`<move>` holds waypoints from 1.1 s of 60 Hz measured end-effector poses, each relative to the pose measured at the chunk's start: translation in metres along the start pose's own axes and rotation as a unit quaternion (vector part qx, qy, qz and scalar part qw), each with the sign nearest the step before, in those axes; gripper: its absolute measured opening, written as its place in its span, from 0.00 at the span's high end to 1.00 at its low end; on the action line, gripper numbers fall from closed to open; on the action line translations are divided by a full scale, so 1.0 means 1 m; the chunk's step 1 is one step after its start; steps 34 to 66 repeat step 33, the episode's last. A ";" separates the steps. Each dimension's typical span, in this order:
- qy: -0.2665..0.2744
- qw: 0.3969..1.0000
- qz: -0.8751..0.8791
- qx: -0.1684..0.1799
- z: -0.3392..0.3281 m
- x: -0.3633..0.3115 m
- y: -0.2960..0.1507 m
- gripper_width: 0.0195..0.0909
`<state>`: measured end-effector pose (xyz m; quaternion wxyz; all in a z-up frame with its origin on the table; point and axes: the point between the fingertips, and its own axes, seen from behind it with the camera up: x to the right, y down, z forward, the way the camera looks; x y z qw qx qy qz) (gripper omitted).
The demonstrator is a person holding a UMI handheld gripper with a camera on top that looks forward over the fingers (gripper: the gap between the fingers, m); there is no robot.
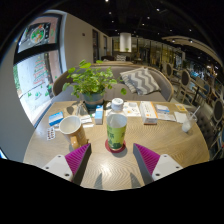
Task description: Pour water
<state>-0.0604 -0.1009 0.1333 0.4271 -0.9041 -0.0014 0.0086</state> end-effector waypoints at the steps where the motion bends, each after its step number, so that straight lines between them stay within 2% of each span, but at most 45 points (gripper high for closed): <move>1: 0.003 1.000 0.001 -0.001 -0.010 -0.001 0.002 0.08; 12: 0.015 1.000 0.009 -0.011 -0.100 -0.015 0.025 0.08; 23: 0.035 0.999 0.009 -0.016 -0.150 -0.016 0.048 0.07; 33: 0.052 0.999 0.001 -0.007 -0.169 -0.008 0.049 0.08; 66: 0.052 0.999 0.001 -0.007 -0.169 -0.008 0.049 0.08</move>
